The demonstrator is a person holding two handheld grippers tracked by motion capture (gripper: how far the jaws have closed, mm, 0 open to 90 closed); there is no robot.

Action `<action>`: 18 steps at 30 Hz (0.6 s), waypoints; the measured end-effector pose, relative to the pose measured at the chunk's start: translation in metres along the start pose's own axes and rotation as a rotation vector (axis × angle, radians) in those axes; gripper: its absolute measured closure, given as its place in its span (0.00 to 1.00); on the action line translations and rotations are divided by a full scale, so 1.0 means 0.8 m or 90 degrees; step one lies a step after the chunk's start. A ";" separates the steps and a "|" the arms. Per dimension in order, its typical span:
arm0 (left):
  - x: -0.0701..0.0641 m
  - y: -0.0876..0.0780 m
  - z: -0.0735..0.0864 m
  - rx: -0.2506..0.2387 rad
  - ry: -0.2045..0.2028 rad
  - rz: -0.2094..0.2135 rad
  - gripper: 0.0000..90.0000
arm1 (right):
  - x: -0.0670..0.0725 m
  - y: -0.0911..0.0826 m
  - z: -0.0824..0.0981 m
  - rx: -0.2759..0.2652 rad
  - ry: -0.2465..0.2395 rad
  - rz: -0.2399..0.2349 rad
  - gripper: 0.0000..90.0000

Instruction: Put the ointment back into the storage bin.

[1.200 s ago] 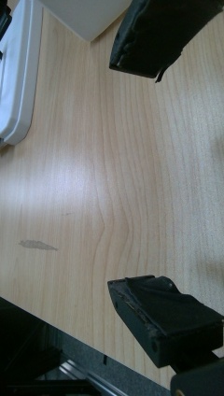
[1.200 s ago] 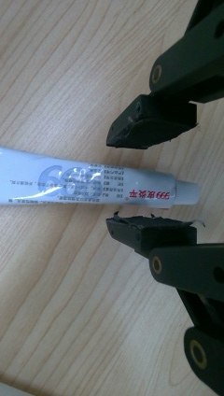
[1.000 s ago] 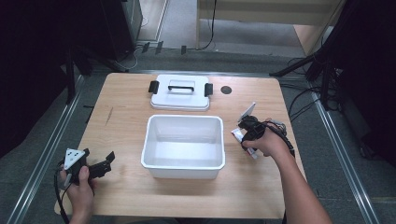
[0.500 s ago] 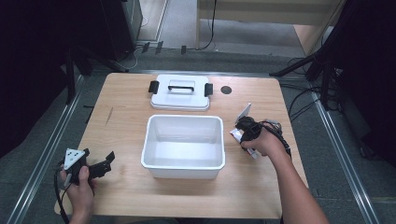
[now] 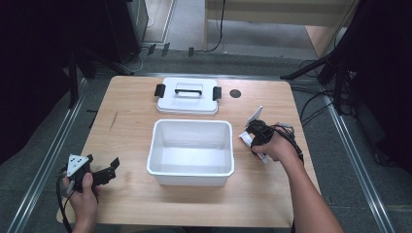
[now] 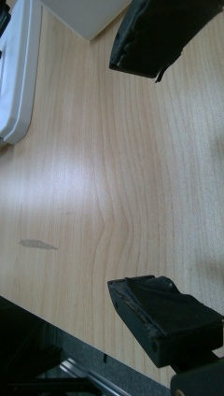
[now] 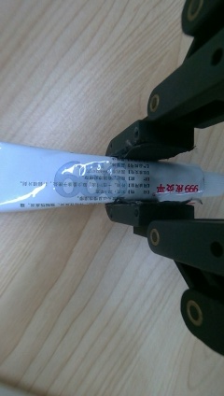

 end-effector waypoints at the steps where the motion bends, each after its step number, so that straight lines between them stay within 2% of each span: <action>1: 0.000 0.000 0.000 0.000 -0.001 0.000 0.00 | 0.000 -0.005 0.000 -0.007 0.004 -0.005 0.80; 18: 0.000 0.000 0.000 -0.001 0.001 -0.001 0.00 | -0.011 -0.071 -0.008 -0.049 0.016 -0.005 0.80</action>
Point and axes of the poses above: each handheld gripper's, and its own axes: y roughly forward along the jaws, z roughly out of its underside, x roughly to its left, the point moved 6 cm from there along y, roughly forward along the jaws, and after that the axes turned 10 degrees about -y, right-handed, at the moved point
